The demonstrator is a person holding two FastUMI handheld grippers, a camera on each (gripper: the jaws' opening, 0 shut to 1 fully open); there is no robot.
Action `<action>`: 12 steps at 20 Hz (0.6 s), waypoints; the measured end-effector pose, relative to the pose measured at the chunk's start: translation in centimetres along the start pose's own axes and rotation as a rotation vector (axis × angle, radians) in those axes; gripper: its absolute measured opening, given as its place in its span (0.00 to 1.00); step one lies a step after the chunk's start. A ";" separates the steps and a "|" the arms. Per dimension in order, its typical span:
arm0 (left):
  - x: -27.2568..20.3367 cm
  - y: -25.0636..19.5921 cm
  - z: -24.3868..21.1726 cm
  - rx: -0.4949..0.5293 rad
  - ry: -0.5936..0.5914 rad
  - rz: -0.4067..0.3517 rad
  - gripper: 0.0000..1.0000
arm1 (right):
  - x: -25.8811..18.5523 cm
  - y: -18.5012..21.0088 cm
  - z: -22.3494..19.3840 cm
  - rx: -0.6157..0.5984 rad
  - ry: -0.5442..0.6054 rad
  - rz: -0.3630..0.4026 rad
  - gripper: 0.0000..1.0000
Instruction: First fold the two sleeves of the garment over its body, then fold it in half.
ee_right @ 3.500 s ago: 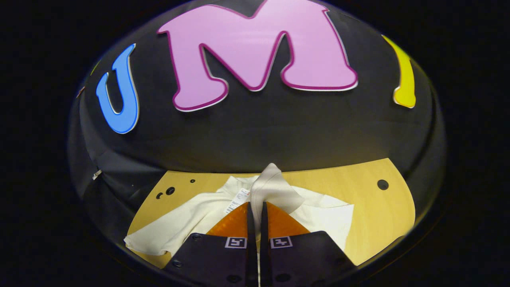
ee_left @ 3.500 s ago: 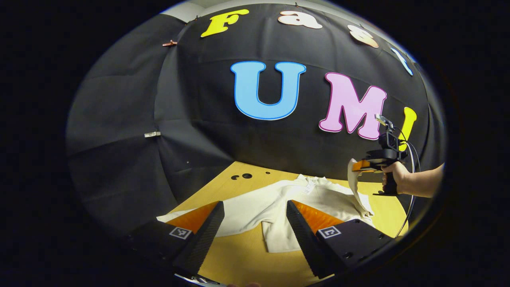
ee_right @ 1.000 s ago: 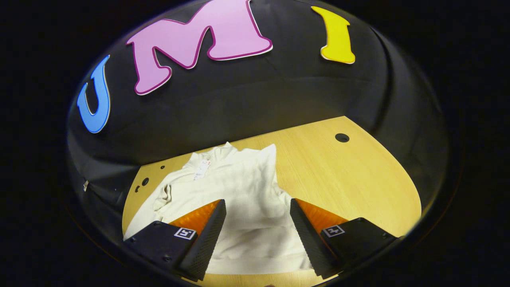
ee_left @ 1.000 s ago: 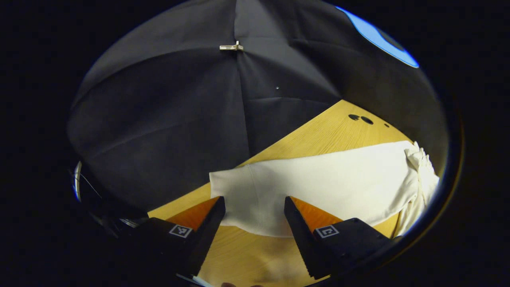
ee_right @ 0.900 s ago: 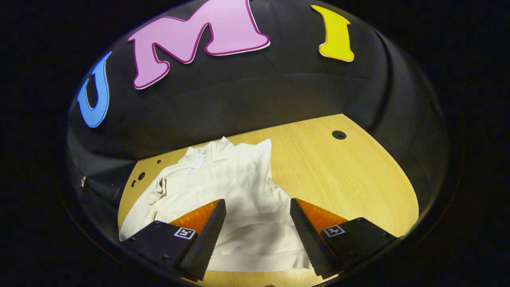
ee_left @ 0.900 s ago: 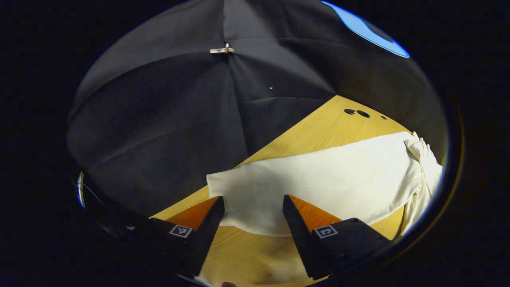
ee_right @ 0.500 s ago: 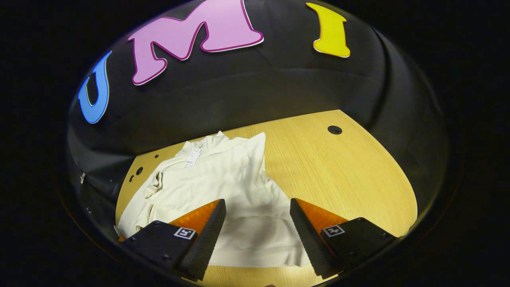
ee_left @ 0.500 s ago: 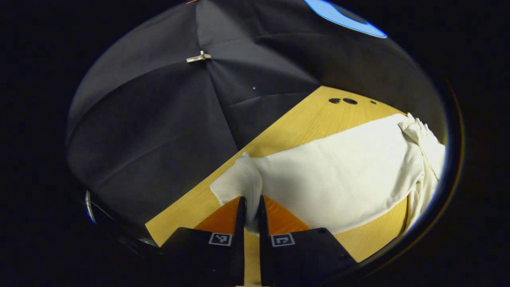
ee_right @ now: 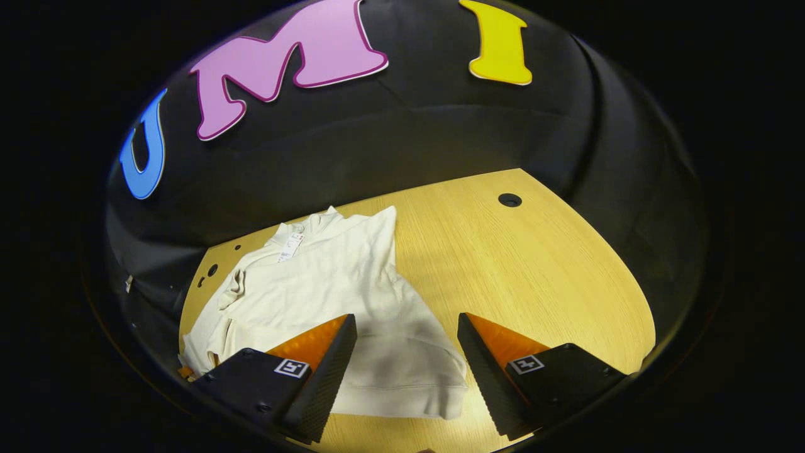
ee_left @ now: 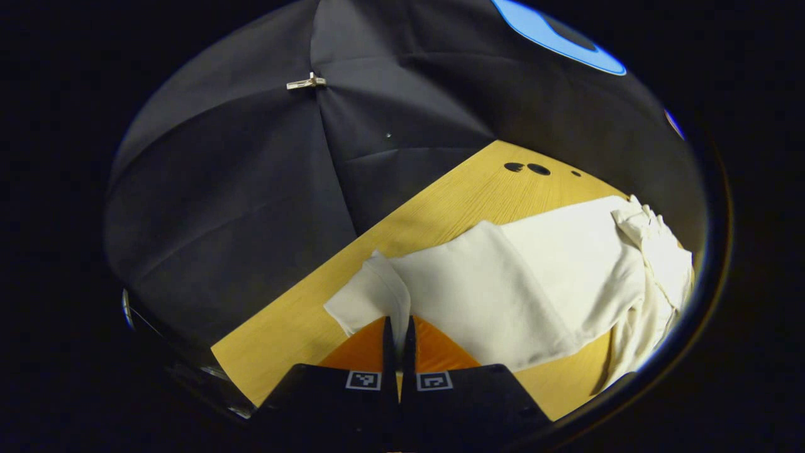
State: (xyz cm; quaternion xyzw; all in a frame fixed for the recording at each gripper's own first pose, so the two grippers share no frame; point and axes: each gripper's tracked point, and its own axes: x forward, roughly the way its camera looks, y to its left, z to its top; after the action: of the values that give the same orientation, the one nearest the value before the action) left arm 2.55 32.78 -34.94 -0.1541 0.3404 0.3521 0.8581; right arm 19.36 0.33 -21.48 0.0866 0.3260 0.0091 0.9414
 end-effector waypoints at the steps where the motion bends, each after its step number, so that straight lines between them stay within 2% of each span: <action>1: -0.3 -0.5 0.6 -0.016 -0.005 -0.004 0.06 | -0.1 -0.6 0.1 -0.002 -0.004 -0.004 0.98; 6: -1.7 -4.2 5.6 0.011 -0.077 -0.041 0.06 | -0.3 -4.3 -0.2 -0.017 -0.012 -0.029 0.99; 12: -4.1 -13.0 12.2 0.077 -0.174 -0.140 0.06 | -0.2 -8.4 -1.8 0.035 0.007 -0.056 0.99</action>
State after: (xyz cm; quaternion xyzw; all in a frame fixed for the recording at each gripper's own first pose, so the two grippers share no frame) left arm 15.48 27.70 -23.01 -0.1135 0.2665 0.2900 0.9122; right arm 17.76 -7.71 -24.18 0.0938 0.3315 -0.0230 0.9385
